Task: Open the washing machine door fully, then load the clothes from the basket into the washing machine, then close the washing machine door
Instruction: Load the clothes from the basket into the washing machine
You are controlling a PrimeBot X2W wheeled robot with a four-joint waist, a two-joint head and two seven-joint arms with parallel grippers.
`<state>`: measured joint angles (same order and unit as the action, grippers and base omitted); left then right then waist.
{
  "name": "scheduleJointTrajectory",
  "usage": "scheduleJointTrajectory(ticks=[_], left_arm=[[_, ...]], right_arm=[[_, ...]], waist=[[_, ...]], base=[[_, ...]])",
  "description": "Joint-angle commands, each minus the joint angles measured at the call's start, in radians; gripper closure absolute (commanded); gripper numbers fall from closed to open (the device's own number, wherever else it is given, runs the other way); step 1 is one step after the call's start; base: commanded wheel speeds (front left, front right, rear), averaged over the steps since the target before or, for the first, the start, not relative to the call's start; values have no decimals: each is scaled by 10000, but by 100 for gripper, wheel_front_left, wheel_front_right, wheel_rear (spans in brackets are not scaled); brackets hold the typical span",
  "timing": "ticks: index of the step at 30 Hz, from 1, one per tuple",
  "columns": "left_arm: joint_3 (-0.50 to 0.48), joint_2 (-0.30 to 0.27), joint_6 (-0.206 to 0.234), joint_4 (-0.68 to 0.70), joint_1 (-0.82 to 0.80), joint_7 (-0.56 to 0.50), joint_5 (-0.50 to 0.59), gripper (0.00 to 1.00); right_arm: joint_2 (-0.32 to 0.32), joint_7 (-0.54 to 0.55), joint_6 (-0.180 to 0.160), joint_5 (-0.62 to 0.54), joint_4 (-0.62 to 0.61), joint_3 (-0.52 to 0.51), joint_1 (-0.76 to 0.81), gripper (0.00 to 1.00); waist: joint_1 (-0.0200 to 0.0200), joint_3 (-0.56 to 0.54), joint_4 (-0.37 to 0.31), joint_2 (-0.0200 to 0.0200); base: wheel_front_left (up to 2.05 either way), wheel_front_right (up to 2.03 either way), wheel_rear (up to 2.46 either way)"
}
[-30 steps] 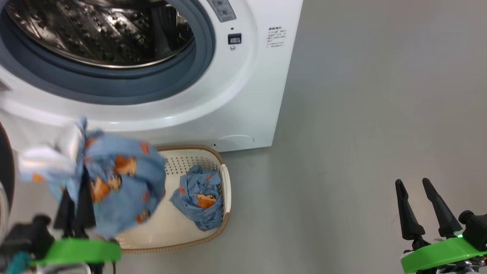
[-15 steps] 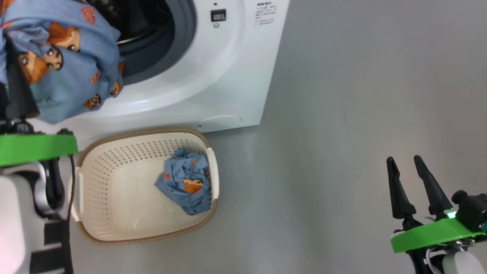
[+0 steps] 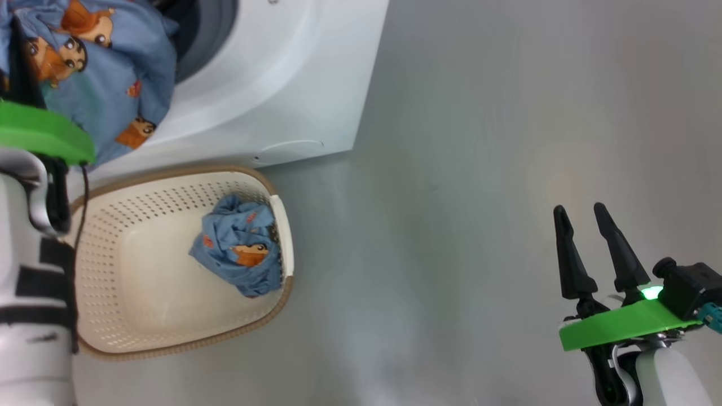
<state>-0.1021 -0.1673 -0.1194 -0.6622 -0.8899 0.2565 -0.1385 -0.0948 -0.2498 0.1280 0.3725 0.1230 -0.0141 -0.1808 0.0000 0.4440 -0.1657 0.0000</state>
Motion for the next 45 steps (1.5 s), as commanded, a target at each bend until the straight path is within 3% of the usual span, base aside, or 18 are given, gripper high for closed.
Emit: scheduleJointTrajectory(ticks=[1, 8, 13, 25, 26, 28, 29, 45], left_arm=[[-99, -571, -36, -321, -463, 44, 105, 100], [235, -1108, -70, -2739, -2186, 27, 165, 100], [387, -1486, -68, -3609, -3214, 42, 266, 100], [45, -1677, 168, -245, -3877, 51, 441, 100], [10, -1640, 170, -185, -3803, 51, 444, 88], [1, -1622, 194, -122, -3657, 51, 539, 41], [-33, -1609, 214, -212, -3572, 52, 545, 0], [-371, -1416, 257, -788, -3190, 52, 564, 0]], right_arm=[[-2, -120, 27, 85, -240, 269, -134, 0], [166, -120, 27, 134, -225, 564, -379, 0], [268, -120, 27, 177, -233, 737, -557, 0], [394, -120, 27, 236, -290, 741, -827, 0], [400, -120, 27, 233, -287, 743, -841, 0], [411, -120, 27, 228, -282, 759, -871, 0], [415, -120, 27, 230, -278, 774, -890, 0], [438, -120, 27, 199, -302, 740, -1005, 0]], waist=[[0, 354, -319, 0], [0, 777, -706, 0], [0, 1054, -957, 0], [0, 1516, -1085, 0], [0, 1527, -1071, 0], [0, 1559, -1049, 0], [0, 1570, -1046, 0], [0, 1685, -904, 0]], base=[[0, 0, 0], [0, 0, 0], [0, 0, 0], [0, 0, 0], [0, 0, 0], [0, 0, 0], [0, 0, 0], [0, 0, 0]])
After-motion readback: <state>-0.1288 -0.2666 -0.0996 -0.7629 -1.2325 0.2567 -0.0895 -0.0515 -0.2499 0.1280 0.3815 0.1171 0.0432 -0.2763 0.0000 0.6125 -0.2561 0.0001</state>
